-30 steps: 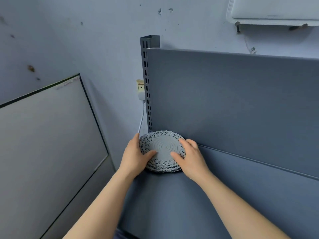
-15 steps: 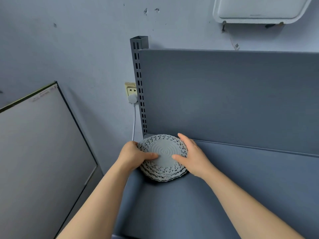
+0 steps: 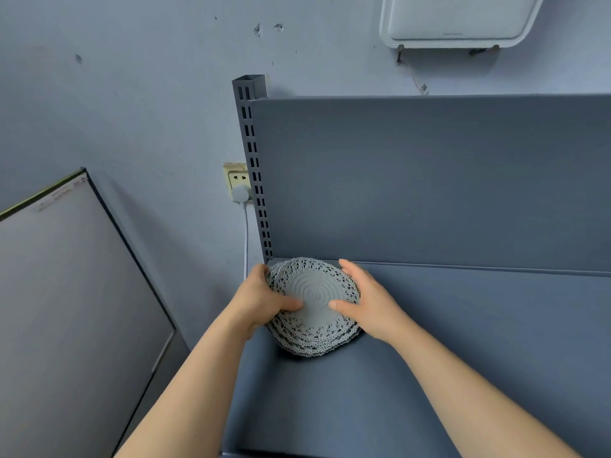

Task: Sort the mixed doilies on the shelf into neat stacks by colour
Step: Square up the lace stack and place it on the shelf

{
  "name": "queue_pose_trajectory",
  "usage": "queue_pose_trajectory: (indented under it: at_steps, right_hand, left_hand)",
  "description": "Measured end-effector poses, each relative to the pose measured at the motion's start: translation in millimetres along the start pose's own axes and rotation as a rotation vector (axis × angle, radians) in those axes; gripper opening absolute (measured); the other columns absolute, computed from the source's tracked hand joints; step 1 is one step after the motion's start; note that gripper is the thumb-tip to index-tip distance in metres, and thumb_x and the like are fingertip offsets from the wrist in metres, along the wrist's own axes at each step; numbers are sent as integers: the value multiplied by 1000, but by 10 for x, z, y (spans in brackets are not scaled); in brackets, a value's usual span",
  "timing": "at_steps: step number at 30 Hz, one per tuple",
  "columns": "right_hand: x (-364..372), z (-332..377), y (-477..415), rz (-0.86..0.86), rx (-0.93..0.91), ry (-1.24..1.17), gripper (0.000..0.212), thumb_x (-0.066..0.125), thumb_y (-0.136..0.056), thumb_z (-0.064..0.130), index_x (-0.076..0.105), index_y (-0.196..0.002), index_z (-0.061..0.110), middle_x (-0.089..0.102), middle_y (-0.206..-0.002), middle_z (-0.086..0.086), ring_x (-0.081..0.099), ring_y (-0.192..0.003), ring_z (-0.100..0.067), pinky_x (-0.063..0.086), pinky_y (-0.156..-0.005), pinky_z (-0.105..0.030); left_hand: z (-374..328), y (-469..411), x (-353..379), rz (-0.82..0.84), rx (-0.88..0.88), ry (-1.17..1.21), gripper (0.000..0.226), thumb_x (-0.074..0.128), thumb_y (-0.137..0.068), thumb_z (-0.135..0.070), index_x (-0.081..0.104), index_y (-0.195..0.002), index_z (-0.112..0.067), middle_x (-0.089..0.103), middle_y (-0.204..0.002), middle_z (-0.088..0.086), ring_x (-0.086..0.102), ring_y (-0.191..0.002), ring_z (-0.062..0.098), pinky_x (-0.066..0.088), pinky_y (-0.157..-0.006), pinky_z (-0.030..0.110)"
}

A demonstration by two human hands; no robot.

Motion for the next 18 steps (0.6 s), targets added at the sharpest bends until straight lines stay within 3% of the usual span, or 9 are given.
queue_pose_trajectory:
  at_steps: [4, 7, 12, 16, 18]
  right_hand:
    - [-36, -74, 5, 7, 48, -75, 91, 73, -78, 40, 19, -150, 27, 27, -154, 9, 27, -141, -9, 21, -117, -29]
    - [-148, -77, 100, -4, 62, -244, 89, 77, -65, 53, 32, -140, 38, 49, -138, 18, 46, -128, -4, 36, -112, -39]
    - [-642, -99, 478, -215, 59, -364, 52, 79, -74, 25, 54, -118, 34, 67, -114, 16, 62, -107, 0, 48, -100, -36]
    - [-1218, -254, 973, -403, 110, -316, 46, 79, -74, 16, 56, -110, 34, 68, -108, 13, 65, -100, -1, 51, -92, -30]
    - [-1498, -404, 1277, -483, 150, -310, 47, 80, -73, 14, 57, -108, 34, 69, -106, 13, 65, -97, 0, 52, -88, -28]
  left_hand:
    - [-72, 136, 20, 40, 141, 210, 57, 77, -68, 8, 50, -112, -14, 68, -107, 12, 68, -93, 23, 56, -86, 39]
    - [-257, 264, 54, 84, 256, 291, 51, 71, -73, 11, 49, -112, -13, 67, -105, 8, 68, -87, 15, 57, -76, 28]
    - [-567, 414, 365, 121, 392, 218, 47, 74, -75, 1, 51, -109, -21, 68, -103, -3, 66, -89, 8, 54, -78, 22]
    - [-764, 527, 931, 198, 436, 110, 45, 77, -75, -12, 50, -105, -32, 68, -99, -14, 65, -89, 2, 51, -76, 20]
    - [-865, 604, 1316, 272, 442, 91, 43, 77, -76, -13, 51, -105, -31, 68, -99, -13, 66, -90, 4, 54, -76, 25]
Point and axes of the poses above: each hand's wrist, its own y-axis away from the middle knuckle, its own x-axis out of the palm, z = x × y, the point moved 8 cm from there along -y, towards the middle knuckle
